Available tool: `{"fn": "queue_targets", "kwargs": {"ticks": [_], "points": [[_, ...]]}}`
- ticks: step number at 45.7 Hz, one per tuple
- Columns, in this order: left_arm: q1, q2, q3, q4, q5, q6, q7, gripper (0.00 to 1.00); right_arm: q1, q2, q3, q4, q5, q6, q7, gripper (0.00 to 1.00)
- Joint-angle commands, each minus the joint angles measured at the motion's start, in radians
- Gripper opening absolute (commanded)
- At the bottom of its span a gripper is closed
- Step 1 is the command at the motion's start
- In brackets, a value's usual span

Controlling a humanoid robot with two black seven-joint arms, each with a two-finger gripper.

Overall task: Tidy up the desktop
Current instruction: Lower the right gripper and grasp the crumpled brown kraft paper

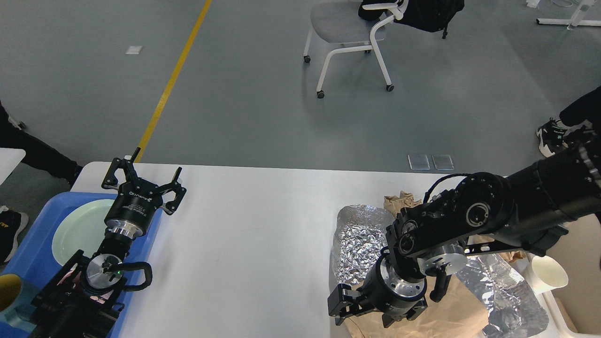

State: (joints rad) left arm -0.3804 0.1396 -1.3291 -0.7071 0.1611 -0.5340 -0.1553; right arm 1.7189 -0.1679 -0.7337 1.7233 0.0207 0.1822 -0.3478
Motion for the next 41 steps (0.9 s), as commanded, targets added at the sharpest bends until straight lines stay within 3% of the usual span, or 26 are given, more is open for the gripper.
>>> {"fn": "queue_targets", "kwargs": {"ticks": [1, 7, 28, 32, 38, 39, 41], "points": [[0.000, 0.000, -0.001, 0.000, 0.000, 0.000, 0.000, 0.96, -0.064, 0.037, 0.011, -0.024, -0.063, -0.023, -0.095, 0.92], [0.000, 0.000, -0.001, 0.000, 0.000, 0.000, -0.001, 0.96, -0.113, 0.068, 0.010, -0.045, -0.105, -0.056, -0.149, 0.92], [0.000, 0.000, -0.001, 0.000, 0.000, 0.000, 0.000, 0.96, -0.331, 0.183, -0.082, -0.278, -0.183, -0.158, -0.151, 0.89], [0.000, 0.000, -0.001, 0.000, 0.000, 0.000, 0.000, 0.96, -0.352, 0.197, -0.093, -0.289, -0.183, -0.158, -0.151, 0.67], [0.000, 0.000, 0.001, 0.000, 0.000, 0.000, -0.001, 0.96, -0.363, 0.189, -0.116, -0.286, -0.173, -0.158, -0.152, 0.05], [0.000, 0.000, -0.001, 0.000, 0.000, 0.000, -0.001, 0.96, -0.366, 0.188, -0.119, -0.286, -0.171, -0.158, -0.152, 0.00], [0.000, 0.000, -0.001, 0.000, 0.000, 0.000, 0.000, 0.96, -0.371, 0.186, -0.124, -0.286, -0.160, -0.158, -0.152, 0.00]]}}
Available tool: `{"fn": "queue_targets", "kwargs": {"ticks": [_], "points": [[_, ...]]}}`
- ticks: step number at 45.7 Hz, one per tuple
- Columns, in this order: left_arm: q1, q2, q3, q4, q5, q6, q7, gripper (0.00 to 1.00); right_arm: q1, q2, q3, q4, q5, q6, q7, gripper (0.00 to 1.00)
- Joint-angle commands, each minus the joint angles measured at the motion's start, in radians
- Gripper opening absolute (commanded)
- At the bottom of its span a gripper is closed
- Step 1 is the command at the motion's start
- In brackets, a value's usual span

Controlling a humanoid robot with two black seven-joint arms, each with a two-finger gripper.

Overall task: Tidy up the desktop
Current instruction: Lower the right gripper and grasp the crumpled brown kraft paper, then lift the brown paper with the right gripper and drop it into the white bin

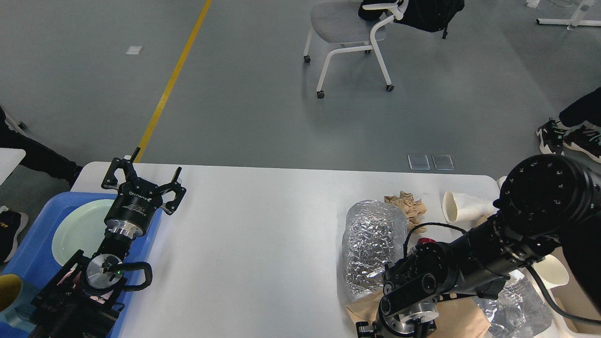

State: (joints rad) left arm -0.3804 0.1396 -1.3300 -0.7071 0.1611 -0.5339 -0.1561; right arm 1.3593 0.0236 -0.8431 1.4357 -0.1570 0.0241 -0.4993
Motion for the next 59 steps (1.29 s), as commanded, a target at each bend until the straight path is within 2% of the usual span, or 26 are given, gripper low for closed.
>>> {"fn": "queue_targets", "kwargs": {"ticks": [1, 19, 37, 47, 59], "points": [[0.000, 0.000, 0.000, 0.000, 0.000, 0.000, 0.000, 0.96, -0.011, -0.008, -0.016, 0.002, 0.026, -0.001, -0.001, 0.00], [0.000, 0.000, 0.000, 0.000, 0.000, 0.000, 0.001, 0.96, 0.007, -0.016, -0.011, 0.005, 0.089, -0.038, 0.004, 0.00], [0.000, 0.000, 0.000, 0.000, 0.000, 0.000, 0.001, 0.96, 0.055, -0.033, -0.007, 0.037, 0.143, -0.023, 0.016, 0.00], [0.000, 0.000, 0.000, 0.000, 0.000, 0.000, 0.000, 0.96, 0.280, -0.120, -0.007, 0.172, 0.273, 0.143, 0.070, 0.00], [0.000, 0.000, 0.000, 0.000, 0.000, 0.000, 0.001, 0.96, 0.478, -0.182, -0.007, 0.235, 0.390, 0.246, 0.074, 0.00]]}}
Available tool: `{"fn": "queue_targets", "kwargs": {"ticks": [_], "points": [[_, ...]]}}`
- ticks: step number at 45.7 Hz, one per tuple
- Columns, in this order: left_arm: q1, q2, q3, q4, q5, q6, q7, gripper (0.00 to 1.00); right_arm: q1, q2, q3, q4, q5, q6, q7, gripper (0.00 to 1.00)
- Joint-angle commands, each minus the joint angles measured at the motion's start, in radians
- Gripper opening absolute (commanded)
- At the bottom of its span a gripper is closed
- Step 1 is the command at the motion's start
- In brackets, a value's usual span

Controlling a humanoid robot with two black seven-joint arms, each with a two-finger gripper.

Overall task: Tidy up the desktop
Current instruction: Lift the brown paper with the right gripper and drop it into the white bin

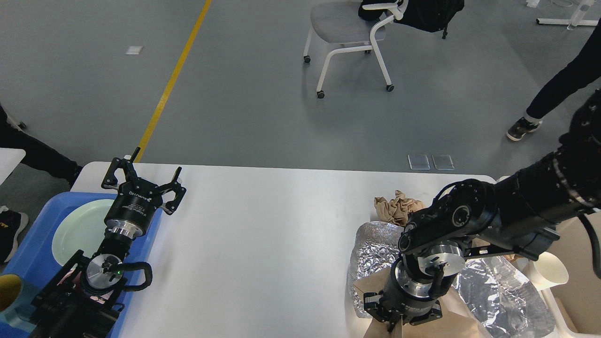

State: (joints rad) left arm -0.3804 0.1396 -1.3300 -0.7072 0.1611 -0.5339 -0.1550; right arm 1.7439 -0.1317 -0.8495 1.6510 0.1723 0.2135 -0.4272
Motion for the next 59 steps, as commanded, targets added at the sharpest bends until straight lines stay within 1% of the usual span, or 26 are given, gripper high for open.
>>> {"fn": "queue_targets", "kwargs": {"ticks": [1, 6, 10, 18, 22, 25, 27, 30, 33, 36, 41, 50, 55, 59], "points": [[0.000, 0.000, 0.000, 0.000, 0.000, 0.000, 0.000, 0.96, 0.114, -0.031, 0.000, 0.021, 0.075, 0.075, 0.007, 0.00], [0.000, 0.000, 0.000, 0.000, 0.000, 0.000, 0.000, 0.96, 0.221, -0.066, -0.002, 0.030, 0.125, 0.161, 0.025, 0.00], [0.000, 0.000, 0.000, 0.000, 0.000, 0.000, -0.001, 0.96, 0.308, -0.100, -0.011, 0.032, 0.141, 0.223, 0.025, 0.00], [0.000, 0.000, 0.000, 0.000, 0.000, 0.000, -0.001, 0.96, 0.521, -0.140, -0.080, 0.030, 0.141, 0.395, 0.031, 0.00], [0.000, 0.000, 0.000, 0.000, 0.000, 0.000, -0.001, 0.96, 0.623, -0.146, -0.132, 0.030, 0.141, 0.455, 0.054, 0.00], [0.000, 0.000, 0.000, 0.000, 0.000, 0.000, -0.001, 0.96, 0.698, -0.143, -0.206, 0.029, 0.142, 0.494, 0.096, 0.00], [0.000, 0.000, 0.000, 0.000, 0.000, 0.000, -0.001, 0.96, 0.739, -0.138, -0.268, 0.027, 0.141, 0.520, 0.151, 0.00], [0.000, 0.000, 0.000, 0.000, 0.000, 0.000, -0.001, 0.96, 0.786, -0.132, -0.370, 0.024, 0.122, 0.553, 0.255, 0.00], [0.000, 0.000, 0.000, 0.000, 0.000, 0.000, -0.001, 0.96, 0.810, -0.124, -0.446, 0.023, 0.090, 0.560, 0.323, 0.00], [0.000, 0.000, 0.000, 0.000, 0.000, 0.000, 0.000, 0.96, 0.813, -0.115, -0.499, 0.021, 0.052, 0.557, 0.349, 0.00], [0.000, 0.000, 0.000, 0.000, 0.000, 0.000, 0.000, 0.96, 0.816, -0.098, -0.597, 0.001, 0.049, 0.540, 0.354, 0.00], [0.000, 0.000, 0.000, 0.000, 0.000, 0.000, -0.001, 0.96, 0.813, -0.114, -0.700, -0.059, 0.033, 0.488, 0.352, 0.00], [0.000, 0.000, 0.002, 0.000, 0.000, 0.000, 0.000, 0.96, 0.781, -0.155, -0.787, -0.108, 0.035, 0.422, 0.352, 0.00], [0.000, 0.000, 0.002, 0.000, 0.000, 0.000, 0.000, 0.96, 0.703, -0.212, -0.835, -0.163, 0.033, 0.368, 0.349, 0.00]]}}
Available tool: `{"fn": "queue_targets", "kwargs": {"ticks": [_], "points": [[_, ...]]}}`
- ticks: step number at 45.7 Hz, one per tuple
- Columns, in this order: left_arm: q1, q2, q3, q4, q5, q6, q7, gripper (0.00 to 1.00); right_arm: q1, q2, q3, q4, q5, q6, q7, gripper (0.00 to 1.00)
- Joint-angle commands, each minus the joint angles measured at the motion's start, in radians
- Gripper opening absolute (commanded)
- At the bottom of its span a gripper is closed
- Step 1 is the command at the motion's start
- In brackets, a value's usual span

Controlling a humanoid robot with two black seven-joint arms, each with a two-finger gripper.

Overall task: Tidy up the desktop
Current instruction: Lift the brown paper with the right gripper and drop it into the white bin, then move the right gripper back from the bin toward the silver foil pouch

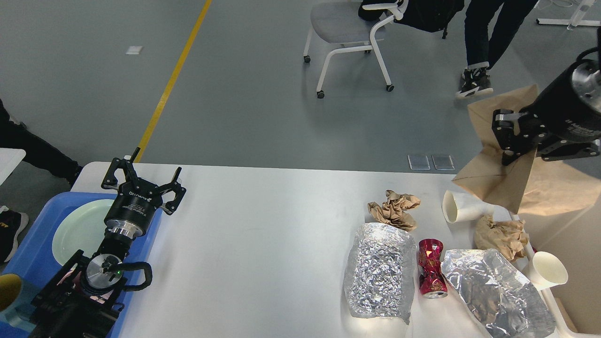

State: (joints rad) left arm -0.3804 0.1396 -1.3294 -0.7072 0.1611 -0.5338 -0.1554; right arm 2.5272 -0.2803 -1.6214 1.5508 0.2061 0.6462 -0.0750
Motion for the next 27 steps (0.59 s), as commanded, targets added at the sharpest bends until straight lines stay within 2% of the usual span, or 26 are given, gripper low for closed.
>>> {"fn": "queue_targets", "kwargs": {"ticks": [1, 5, 14, 22, 27], "points": [[0.000, 0.000, 0.001, 0.000, 0.000, 0.000, -0.001, 0.96, -0.102, -0.088, -0.070, -0.078, -0.001, -0.077, -0.003, 0.00], [0.000, 0.000, 0.001, 0.000, 0.000, 0.000, -0.001, 0.96, -0.208, -0.190, -0.077, -0.149, -0.001, -0.157, -0.003, 0.00], [0.000, 0.000, 0.001, 0.000, 0.000, 0.000, -0.001, 0.96, -0.462, -0.370, -0.045, -0.238, -0.002, -0.474, -0.005, 0.00], [0.000, 0.000, 0.001, 0.000, 0.000, 0.000, -0.001, 0.96, -0.772, -0.392, 0.092, -0.402, 0.003, -0.557, -0.008, 0.00], [0.000, 0.000, 0.001, 0.000, 0.000, 0.000, -0.001, 0.96, -0.982, -0.396, 0.250, -0.572, 0.026, -0.583, -0.011, 0.00]]}}
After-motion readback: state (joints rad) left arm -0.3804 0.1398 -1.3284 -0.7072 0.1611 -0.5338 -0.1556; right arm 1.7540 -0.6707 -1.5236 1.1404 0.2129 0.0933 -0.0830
